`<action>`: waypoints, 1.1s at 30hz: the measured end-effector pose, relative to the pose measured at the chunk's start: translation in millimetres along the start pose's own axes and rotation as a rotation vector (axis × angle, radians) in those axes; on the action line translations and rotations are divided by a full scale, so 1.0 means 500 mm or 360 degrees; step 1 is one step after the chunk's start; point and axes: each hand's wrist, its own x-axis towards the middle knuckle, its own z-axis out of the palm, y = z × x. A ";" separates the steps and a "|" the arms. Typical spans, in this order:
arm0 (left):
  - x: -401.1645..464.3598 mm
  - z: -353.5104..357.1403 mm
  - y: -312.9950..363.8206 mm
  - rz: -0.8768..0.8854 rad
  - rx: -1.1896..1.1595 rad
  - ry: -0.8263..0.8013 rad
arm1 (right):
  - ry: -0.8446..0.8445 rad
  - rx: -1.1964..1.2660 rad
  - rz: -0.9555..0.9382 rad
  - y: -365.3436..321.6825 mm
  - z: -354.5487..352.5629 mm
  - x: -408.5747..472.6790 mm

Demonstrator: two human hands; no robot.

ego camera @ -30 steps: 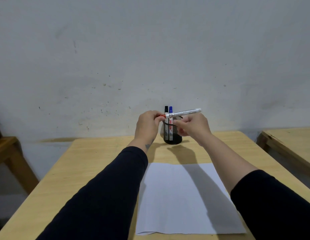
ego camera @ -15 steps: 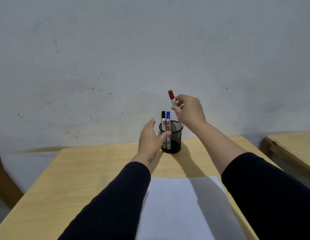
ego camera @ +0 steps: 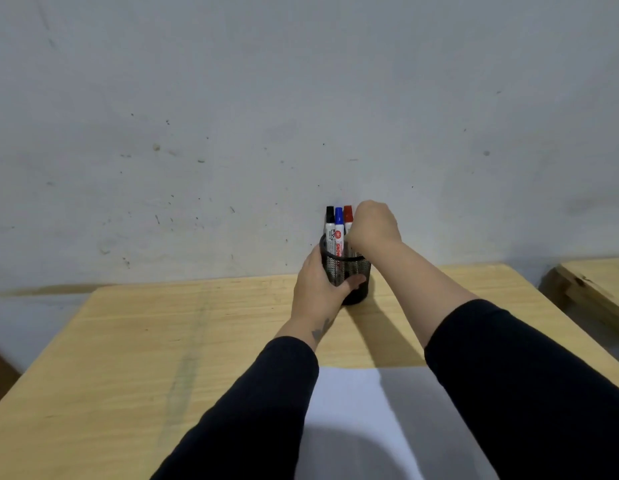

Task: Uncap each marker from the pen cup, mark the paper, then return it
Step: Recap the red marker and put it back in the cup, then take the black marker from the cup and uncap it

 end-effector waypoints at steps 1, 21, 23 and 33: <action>-0.001 0.000 -0.001 0.0005 0.0009 -0.0002 | 0.0005 -0.0002 0.0005 0.000 -0.003 0.000; -0.007 0.006 -0.001 -0.0100 -0.0071 0.0014 | 0.0137 0.0259 0.0065 -0.034 0.054 -0.023; -0.007 0.006 -0.003 -0.0084 -0.0070 0.0008 | 0.0121 0.0265 0.0060 -0.031 0.057 -0.025; 0.001 0.005 -0.001 -0.0040 0.0048 0.0007 | 0.0396 0.0680 -0.0181 -0.052 -0.079 -0.038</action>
